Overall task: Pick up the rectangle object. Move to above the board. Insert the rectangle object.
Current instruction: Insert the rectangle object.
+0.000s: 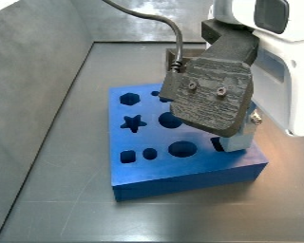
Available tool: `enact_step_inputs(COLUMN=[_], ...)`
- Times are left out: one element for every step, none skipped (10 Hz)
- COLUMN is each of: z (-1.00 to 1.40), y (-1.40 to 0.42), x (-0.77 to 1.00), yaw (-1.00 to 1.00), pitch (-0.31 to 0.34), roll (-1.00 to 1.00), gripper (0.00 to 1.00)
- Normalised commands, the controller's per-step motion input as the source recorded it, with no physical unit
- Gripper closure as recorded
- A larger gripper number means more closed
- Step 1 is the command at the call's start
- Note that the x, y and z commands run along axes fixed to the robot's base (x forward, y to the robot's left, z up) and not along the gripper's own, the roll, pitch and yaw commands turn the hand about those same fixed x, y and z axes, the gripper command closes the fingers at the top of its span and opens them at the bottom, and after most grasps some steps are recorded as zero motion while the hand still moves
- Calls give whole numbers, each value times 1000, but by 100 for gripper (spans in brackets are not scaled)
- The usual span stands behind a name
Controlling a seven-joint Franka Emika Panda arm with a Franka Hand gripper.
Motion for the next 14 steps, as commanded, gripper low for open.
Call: enact_step_inputs(z=[-11, 0, 0, 3, 0, -74, -300, -466, -269, -120, -40, -846, -1000, -1000], y=[254, 340, 486, 120, 14, 0, -186, -326, 0, 0, 0, -354, -586, -566], x=[0, 0, 0, 0, -14, -51, -160, 74, -354, -286, 0, 0, -20, 0], yaw=[0, 0, 0, 0, -6, -17, -43, 0, 0, 0, 0, 0, 0, -11], pitch=[0, 0, 0, 0, -6, -20, -214, 0, -420, -429, 0, -271, -151, -183], roll=[-66, -186, -486, -203, 0, 117, 740, 914, 0, -111, 3, 400, 257, 300], gripper=[100, 100, 100, 100, 100, 100, 100, 100, 100, 100, 100, 100, 100, 100])
